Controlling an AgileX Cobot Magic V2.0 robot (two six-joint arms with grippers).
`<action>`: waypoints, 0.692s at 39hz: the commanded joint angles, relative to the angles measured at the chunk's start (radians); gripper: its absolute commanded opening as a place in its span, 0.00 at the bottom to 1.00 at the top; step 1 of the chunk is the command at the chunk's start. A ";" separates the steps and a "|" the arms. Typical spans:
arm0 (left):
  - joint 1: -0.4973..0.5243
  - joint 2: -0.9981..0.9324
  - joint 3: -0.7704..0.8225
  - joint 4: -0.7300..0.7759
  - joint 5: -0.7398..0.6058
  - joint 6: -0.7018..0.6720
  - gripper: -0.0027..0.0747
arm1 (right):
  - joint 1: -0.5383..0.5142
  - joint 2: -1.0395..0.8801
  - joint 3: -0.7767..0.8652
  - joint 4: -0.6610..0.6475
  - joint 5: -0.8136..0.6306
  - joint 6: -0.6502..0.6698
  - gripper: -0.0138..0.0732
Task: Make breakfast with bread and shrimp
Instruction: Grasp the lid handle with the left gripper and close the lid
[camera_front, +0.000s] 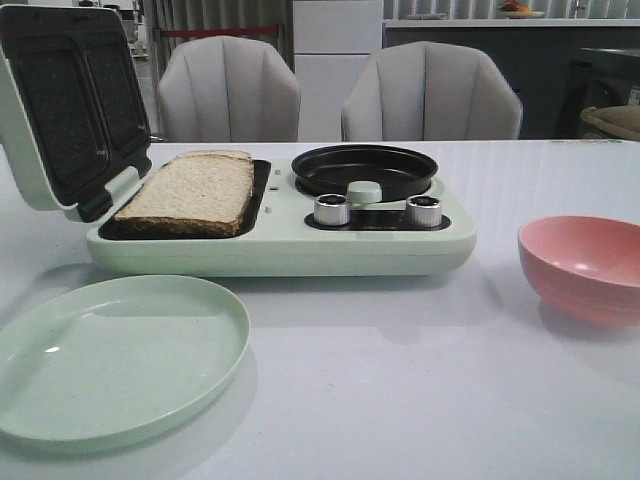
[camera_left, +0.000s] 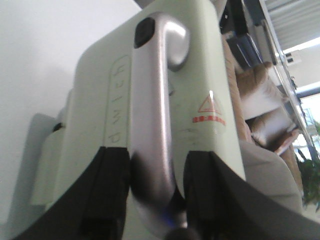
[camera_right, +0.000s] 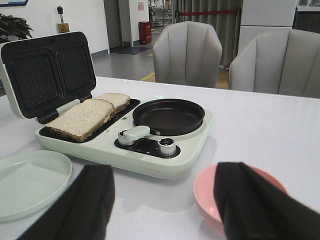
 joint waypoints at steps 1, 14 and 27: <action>-0.047 -0.042 -0.030 -0.121 0.111 0.092 0.42 | -0.002 -0.002 -0.026 0.003 -0.091 -0.002 0.77; -0.343 -0.042 -0.030 0.088 -0.100 0.173 0.42 | -0.002 -0.002 -0.026 0.003 -0.091 -0.002 0.77; -0.543 0.048 -0.030 0.368 -0.278 0.169 0.42 | -0.002 -0.002 -0.026 0.003 -0.090 -0.002 0.77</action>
